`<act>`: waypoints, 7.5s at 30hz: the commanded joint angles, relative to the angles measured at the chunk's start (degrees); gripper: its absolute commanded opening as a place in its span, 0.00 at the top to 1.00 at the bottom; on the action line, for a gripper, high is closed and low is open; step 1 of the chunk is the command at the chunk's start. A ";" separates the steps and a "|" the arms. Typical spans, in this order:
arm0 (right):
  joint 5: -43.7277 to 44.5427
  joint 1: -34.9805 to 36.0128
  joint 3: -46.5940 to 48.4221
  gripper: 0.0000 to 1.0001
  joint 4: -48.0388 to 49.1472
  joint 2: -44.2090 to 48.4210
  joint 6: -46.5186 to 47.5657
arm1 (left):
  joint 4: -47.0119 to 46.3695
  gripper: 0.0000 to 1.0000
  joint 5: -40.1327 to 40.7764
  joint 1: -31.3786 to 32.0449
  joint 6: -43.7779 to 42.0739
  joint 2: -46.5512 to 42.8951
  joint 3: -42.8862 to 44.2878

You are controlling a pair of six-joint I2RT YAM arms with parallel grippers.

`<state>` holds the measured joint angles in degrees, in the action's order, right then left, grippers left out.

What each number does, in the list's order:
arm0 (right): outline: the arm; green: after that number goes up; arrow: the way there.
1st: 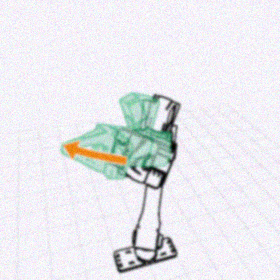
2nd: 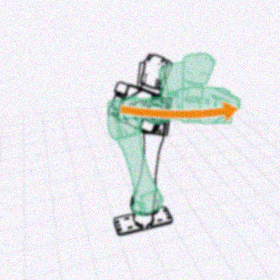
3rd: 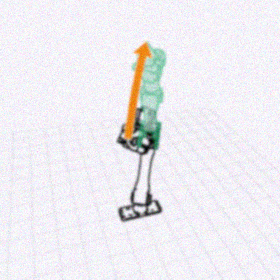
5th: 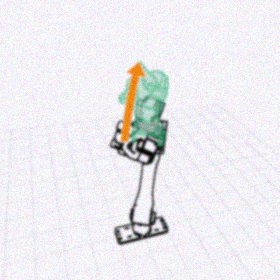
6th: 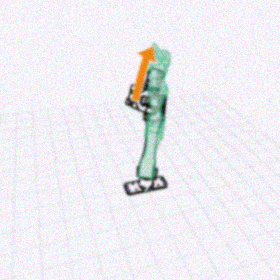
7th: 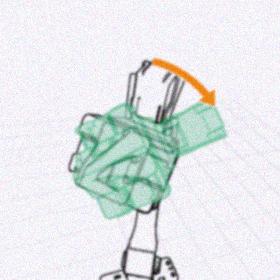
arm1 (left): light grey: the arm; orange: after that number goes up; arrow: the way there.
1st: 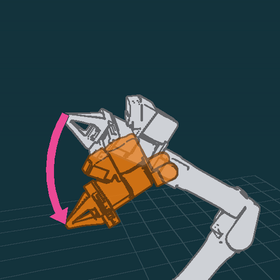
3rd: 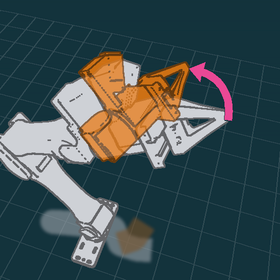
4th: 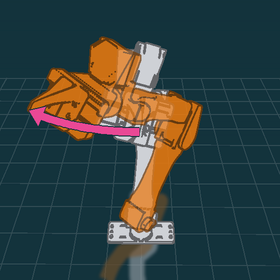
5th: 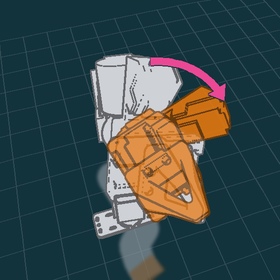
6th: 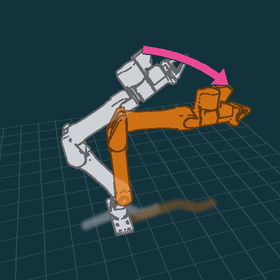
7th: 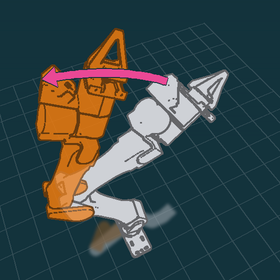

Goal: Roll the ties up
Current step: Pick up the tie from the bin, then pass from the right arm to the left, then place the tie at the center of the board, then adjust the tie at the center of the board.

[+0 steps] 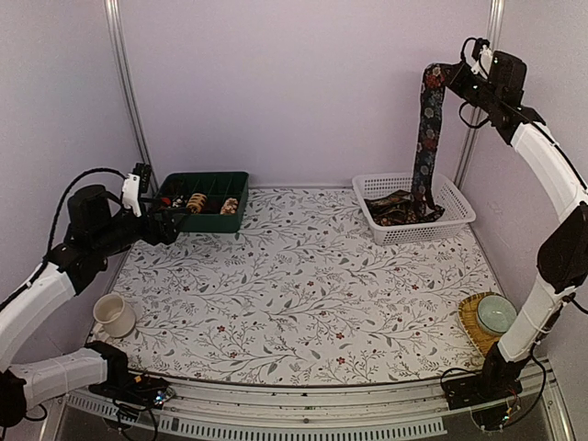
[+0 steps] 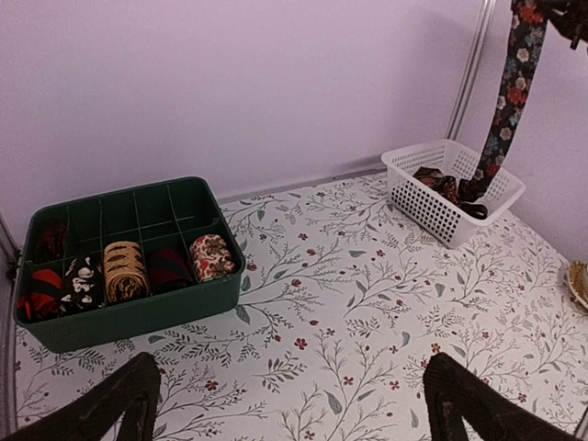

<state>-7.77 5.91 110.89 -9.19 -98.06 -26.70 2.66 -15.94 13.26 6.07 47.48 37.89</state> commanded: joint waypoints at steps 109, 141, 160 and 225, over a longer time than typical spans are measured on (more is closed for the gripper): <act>-19.26 5.61 -53.83 0.00 1.22 35.89 4.02 | 15.47 1.00 72.59 36.79 -31.80 38.70 8.87; 25.84 46.78 0.37 0.01 -11.21 -37.53 11.05 | 35.70 0.07 63.67 40.73 -6.09 24.86 19.36; 31.16 46.97 12.86 0.57 -22.15 -49.18 8.80 | 28.33 0.08 68.04 39.65 -7.58 18.17 14.04; 21.80 43.77 -59.00 0.32 4.96 15.98 -16.47 | 26.15 0.00 26.65 24.08 -7.62 24.54 12.67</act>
<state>21.12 52.34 49.74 -4.56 -74.48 -50.37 29.12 25.69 41.45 -1.80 70.35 53.12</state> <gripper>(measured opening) 0.684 0.998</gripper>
